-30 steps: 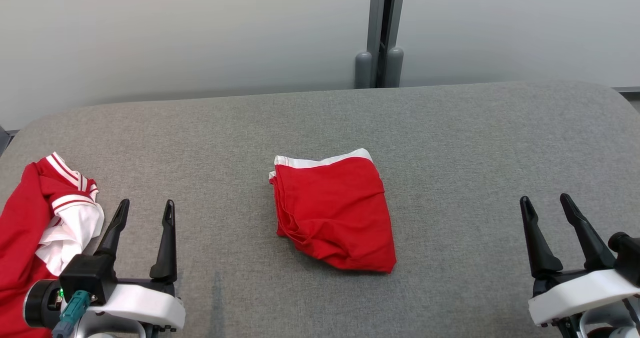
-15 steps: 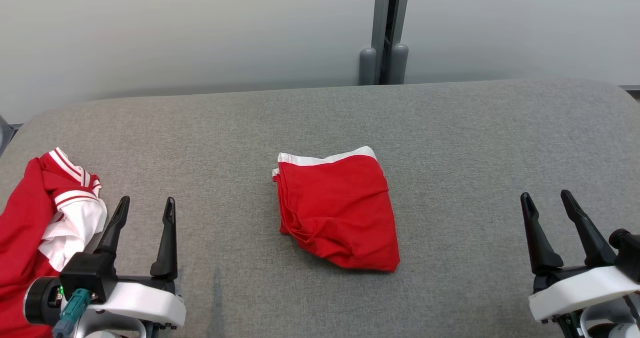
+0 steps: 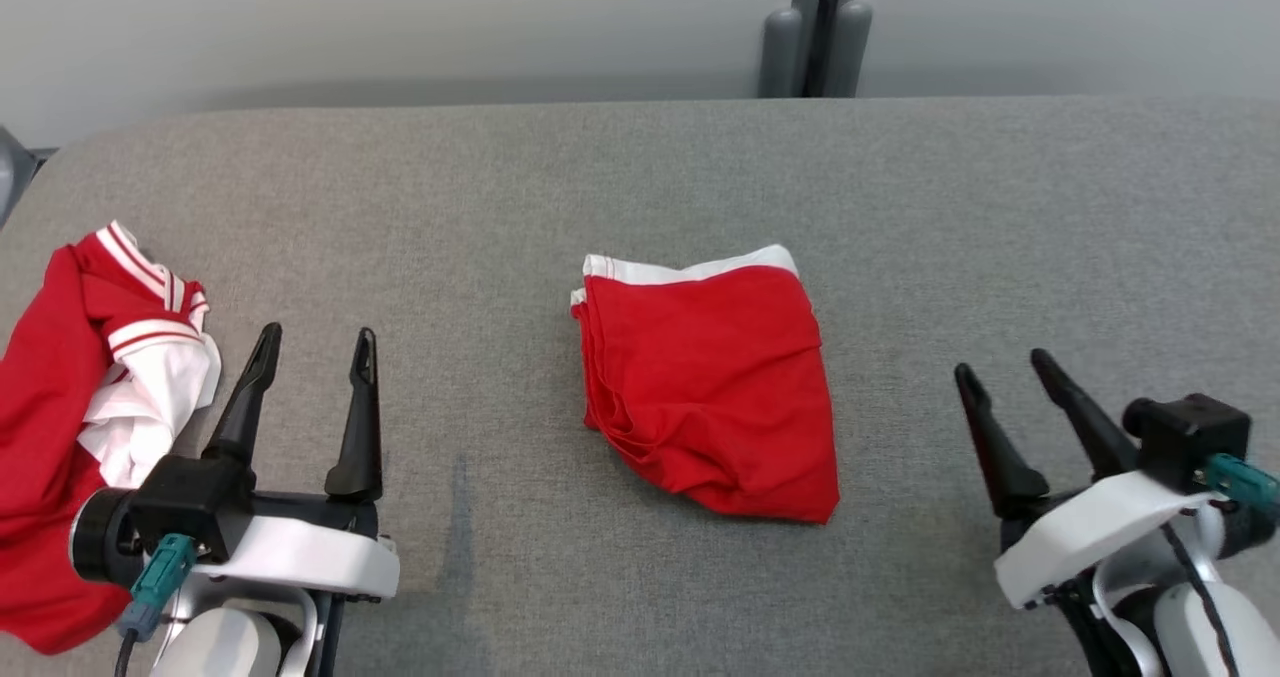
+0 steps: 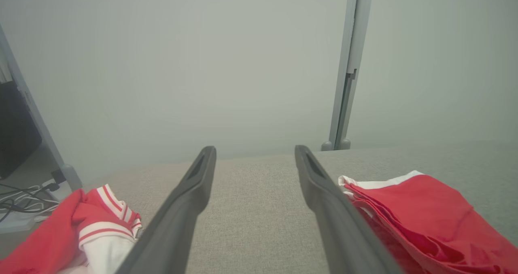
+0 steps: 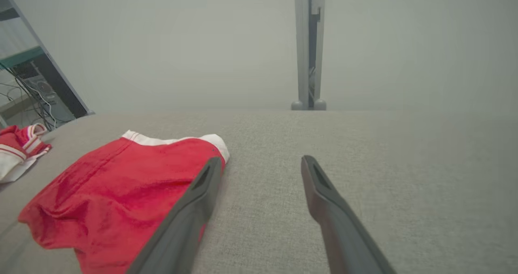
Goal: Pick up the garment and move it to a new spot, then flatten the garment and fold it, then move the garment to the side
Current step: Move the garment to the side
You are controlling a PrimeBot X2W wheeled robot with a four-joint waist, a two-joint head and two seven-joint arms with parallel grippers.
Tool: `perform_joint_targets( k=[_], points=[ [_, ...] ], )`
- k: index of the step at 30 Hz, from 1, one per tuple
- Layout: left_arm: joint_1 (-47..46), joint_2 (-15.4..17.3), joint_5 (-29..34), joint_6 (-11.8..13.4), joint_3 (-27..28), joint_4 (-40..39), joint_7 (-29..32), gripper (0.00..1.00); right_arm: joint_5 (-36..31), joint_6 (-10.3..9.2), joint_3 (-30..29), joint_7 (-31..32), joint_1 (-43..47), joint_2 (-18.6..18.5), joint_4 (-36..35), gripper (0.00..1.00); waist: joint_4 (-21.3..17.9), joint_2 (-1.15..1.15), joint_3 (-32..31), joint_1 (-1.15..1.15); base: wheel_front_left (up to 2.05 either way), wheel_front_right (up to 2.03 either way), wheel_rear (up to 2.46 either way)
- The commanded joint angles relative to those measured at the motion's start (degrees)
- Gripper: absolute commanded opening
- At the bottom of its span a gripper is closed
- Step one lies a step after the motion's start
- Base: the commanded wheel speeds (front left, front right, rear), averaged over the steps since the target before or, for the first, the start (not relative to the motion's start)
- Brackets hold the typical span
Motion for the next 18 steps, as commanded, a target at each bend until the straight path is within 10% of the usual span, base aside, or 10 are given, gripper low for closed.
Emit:
perform_joint_targets(
  k=[1,16,17,18],
  points=[
    [-1.56,-0.25,0.24,-0.47,-0.19,0.38,-0.34,1.0,0.99,0.01,2.17,1.15,-1.68,-0.64,1.4,1.0,2.07,0.0,2.8,0.0,0.0,0.0,0.0],
    [-7.29,-4.62,0.92,-3.6,0.28,5.31,-2.04,1.0,9.69,0.01,18.09,9.11,-11.68,-3.38,13.71,1.0,6.04,0.0,8.86,0.0,0.0,0.0,0.0],
    [-7.47,-4.75,1.07,-3.75,0.56,5.54,-2.09,1.0,10.17,0.01,18.49,8.97,-12.05,-3.44,14.15,0.5,6.06,0.0,8.9,0.0,0.0,0.0,0.0],
    [-7.6,-4.83,1.14,-3.98,0.81,5.69,-2.12,1.0,10.48,0.01,18.76,8.73,-12.39,-3.52,14.55,0.33,6.06,0.0,8.87,0.0,0.0,0.0,0.0]
  ],
)
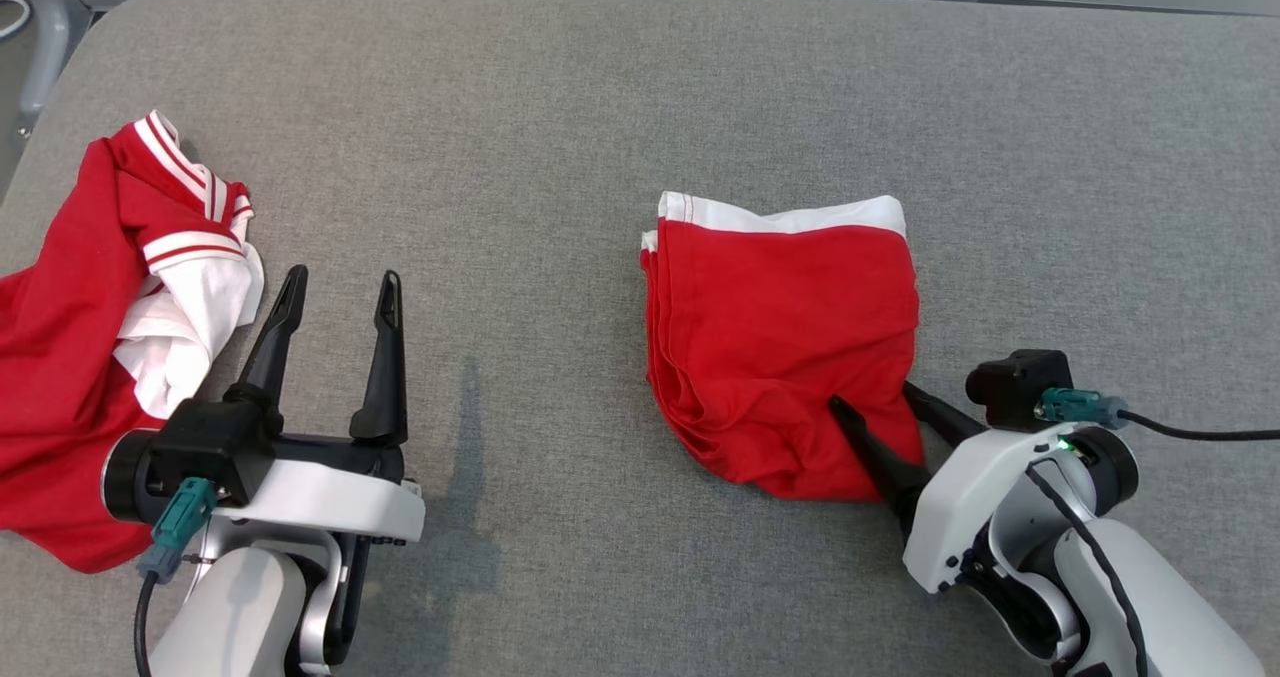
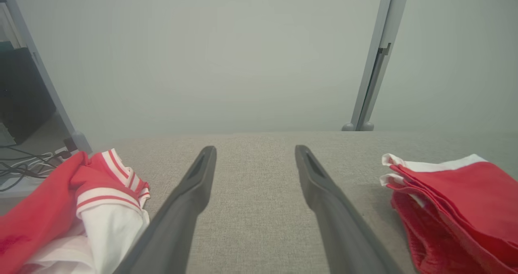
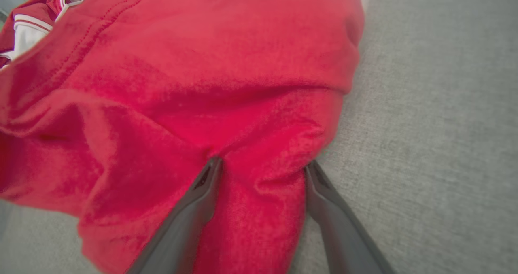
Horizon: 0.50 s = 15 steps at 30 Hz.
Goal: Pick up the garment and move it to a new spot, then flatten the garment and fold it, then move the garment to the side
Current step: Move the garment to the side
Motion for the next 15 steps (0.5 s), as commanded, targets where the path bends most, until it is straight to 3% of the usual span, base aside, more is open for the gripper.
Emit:
perform_joint_targets(
  k=[1,9,15],
  points=[
    [-1.13,-0.14,0.56,-0.53,0.75,0.25,-0.36,1.0,0.91,0.01,0.82,0.27,-0.28,-0.47,1.3,0.0,-0.06,0.0,-0.06,0.0,0.0,0.0,0.0],
    [-0.71,-0.56,2.76,-2.4,3.76,-1.33,-0.36,1.0,0.4,0.0,0.33,-0.59,0.29,-3.13,-0.78,0.0,-1.62,0.0,-0.65,0.0,0.0,0.0,0.0],
    [0.62,-0.2,4.18,-3.22,6.14,-1.91,-0.37,1.0,-1.27,0.0,-1.28,-0.74,3.09,-5.38,-4.88,0.0,-5.32,0.0,-0.83,0.0,0.0,0.0,0.0]
  ],
)
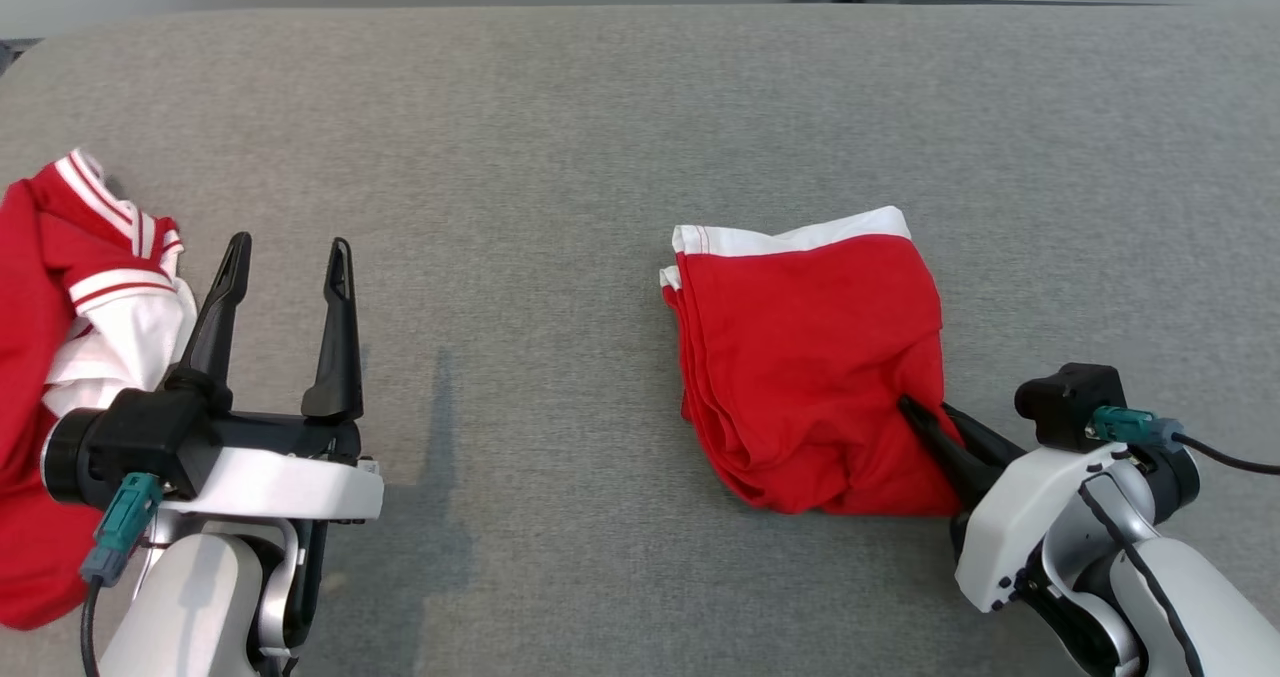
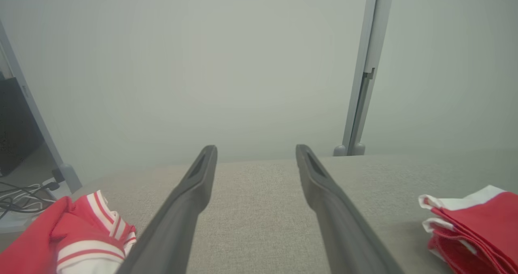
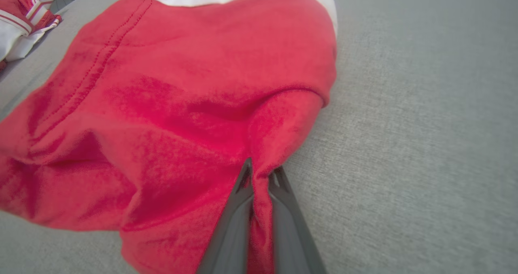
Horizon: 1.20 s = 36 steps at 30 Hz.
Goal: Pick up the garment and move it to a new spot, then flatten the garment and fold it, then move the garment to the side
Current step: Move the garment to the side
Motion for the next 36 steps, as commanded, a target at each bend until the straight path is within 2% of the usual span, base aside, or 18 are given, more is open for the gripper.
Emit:
perform_joint_targets(
  k=[1,5,10,12,19,23,27,32,36],
  points=[
    [0.48,0.3,0.43,-0.39,0.31,-0.12,-0.23,1.0,-0.31,-0.01,-0.26,-0.2,0.66,-0.38,-0.85,0.0,-1.73,0.0,0.13,0.0,0.0,0.0,0.0],
    [0.14,0.47,1.12,-0.77,0.63,-0.45,-0.24,1.0,-0.49,-0.01,0.34,-0.93,0.08,-1.15,-2.27,0.0,-5.45,0.0,1.12,0.0,0.0,0.0,0.0],
    [-1.7,1.0,1.79,-1.38,-0.07,-1.0,-0.1,1.0,-0.33,-0.01,3.27,-3.47,-4.4,-3.92,0.17,0.0,-10.64,0.0,3.03,0.0,0.0,0.0,0.0],
    [-2.42,1.28,2.1,-1.53,-0.42,-1.38,0.43,1.0,1.2,-0.01,5.27,-5.1,-6.54,-5.26,2.28,0.0,-12.79,0.0,3.84,0.0,0.0,0.0,0.0],
    [-5.72,2.74,3.42,-2.56,-2.07,-3.55,3.0,1.0,3.38,-0.02,11.77,-14.02,-17.04,-13.63,13.48,0.0,-19.18,0.0,7.21,0.0,0.0,0.0,0.0],
    [-8.05,3.48,4.51,-3.32,-3.36,-5.14,4.97,1.0,4.1,-0.01,13.02,-18.75,-22.93,-16.7,20.99,0.0,-21.7,0.0,9.71,0.0,0.0,0.0,0.0],
    [-10.58,3.54,5.48,-4.23,-5.19,-6.77,6.88,1.0,3.7,-0.02,13.67,-22.46,-28.36,-18.06,28.38,0.0,-23.48,0.0,11.96,0.0,0.0,0.0,0.0],
    [-13.18,3.43,6.24,-4.98,-6.9,-7.72,8.73,1.0,5.82,-0.02,13.5,-25.17,-33.22,-16.89,35.25,0.0,-24.38,0.0,13.98,0.0,0.0,0.0,0.0],
    [-14.52,3.01,6.65,-5.42,-7.82,-7.61,9.11,1.0,7.09,-0.01,13.15,-26.03,-35.45,-16.13,37.82,0.0,-24.11,0.0,14.61,0.0,0.0,0.0,0.0]
  ],
)
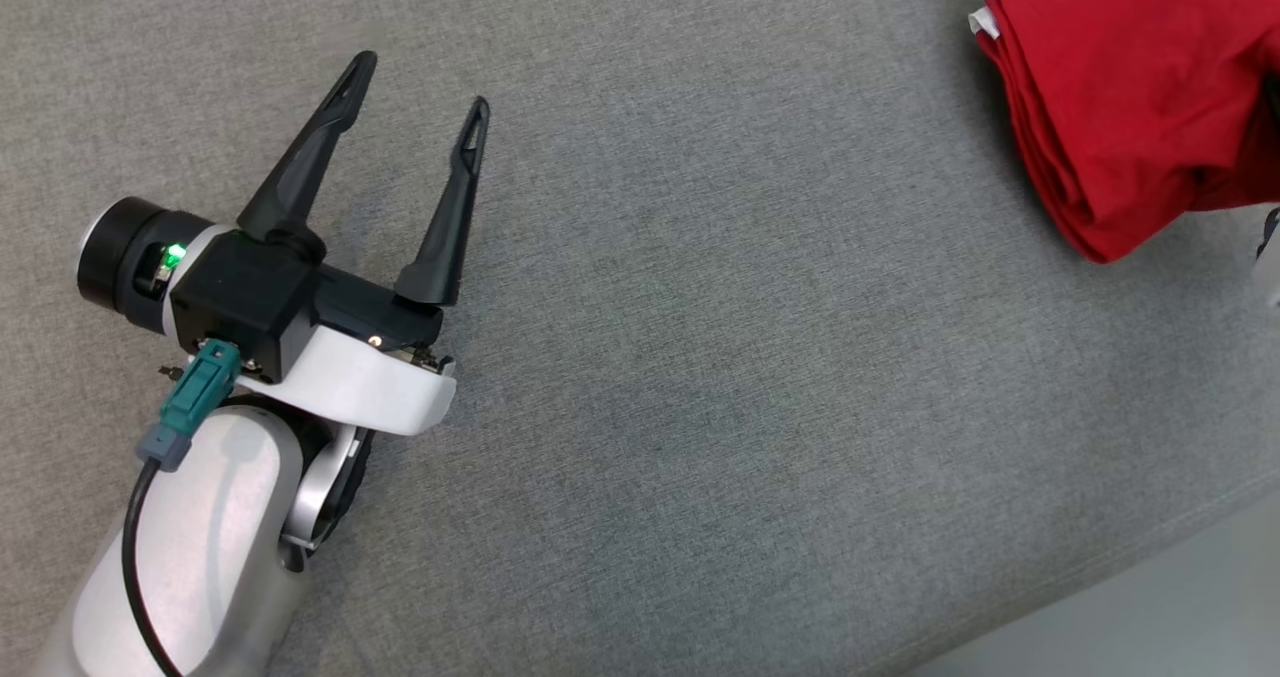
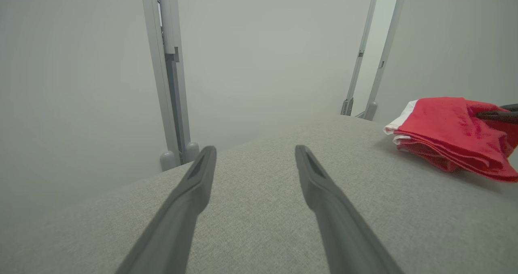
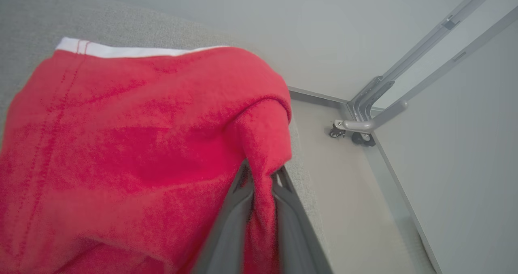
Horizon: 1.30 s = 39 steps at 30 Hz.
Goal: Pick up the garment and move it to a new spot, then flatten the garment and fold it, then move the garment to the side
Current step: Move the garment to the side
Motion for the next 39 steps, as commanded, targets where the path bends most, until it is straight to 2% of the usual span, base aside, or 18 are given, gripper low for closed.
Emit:
perform_joint_targets(
  k=[1,2,3,9,14,19,22,23,30,35,39],
  points=[
    [-1.26,-0.03,0.64,-0.31,-0.23,-0.08,0.0,1.0,0.5,-0.01,-0.76,-0.7,-1.64,0.44,0.73,0.36,0.22,0.0,0.43,0.0,0.0,0.0,0.0],
    [-1.48,-0.18,0.61,-0.44,-0.42,-0.02,-0.05,1.0,0.69,-0.01,-1.39,-0.88,-2.19,0.5,1.64,0.79,0.47,0.0,0.59,0.0,0.0,0.0,0.0],
    [-1.74,-0.24,0.6,-0.45,-0.57,0.1,-0.1,1.0,0.58,-0.01,-1.76,-0.91,-2.53,0.81,2.03,1.0,0.66,0.0,0.73,0.0,0.0,0.0,0.0],
    [-1.73,-0.51,-0.21,0.23,-0.14,0.87,-0.9,1.0,-0.92,-0.01,-10.19,-0.91,-1.49,1.84,1.9,1.0,1.88,0.0,0.63,0.0,0.0,0.0,0.0],
    [0.41,-0.32,-1.03,1.22,0.85,1.72,-2.09,1.0,-2.09,-0.01,-19.89,-0.81,2.29,4.25,-1.96,1.0,2.72,0.0,-1.16,0.0,0.0,0.0,0.0],
    [3.05,-0.12,-2.1,2.89,2.53,2.51,-3.29,1.0,-4.02,-0.01,-30.08,-0.81,9.2,9.51,-8.95,1.0,3.37,0.0,-4.1,0.0,0.0,0.0,0.0],
    [5.28,-0.13,-3.1,4.28,3.92,2.7,-4.08,1.0,-5.62,-0.01,-33.78,-0.82,13.6,12.38,-14.14,1.0,3.99,0.0,-6.23,0.0,0.0,0.0,0.0],
    [6.66,-0.19,-3.65,5.08,4.77,2.81,-4.53,1.0,-7.09,-0.01,-35.19,-0.81,16.59,14.43,-17.97,1.0,4.66,0.0,-7.65,0.0,0.0,0.0,0.0],
    [11.35,-0.68,-5.65,7.26,7.66,3.28,-6.84,1.0,-12.06,-0.01,-37.76,-0.82,26.18,20.49,-31.06,1.0,8.26,0.0,-12.72,0.0,0.0,0.0,0.0],
    [14.2,-1.11,-6.75,7.7,9.29,3.21,-8.23,1.0,-15.07,-0.01,-37.81,0.37,32.43,24.24,-39.63,1.0,11.19,0.0,-16.0,0.0,0.0,0.0,0.0],
    [16.27,-1.38,-7.02,7.66,10.12,3.54,-8.86,1.0,-17.55,-0.01,-38.1,3.27,36.23,26.29,-43.86,1.0,13.34,0.0,-18.65,0.0,0.0,0.0,0.0]
  ],
)
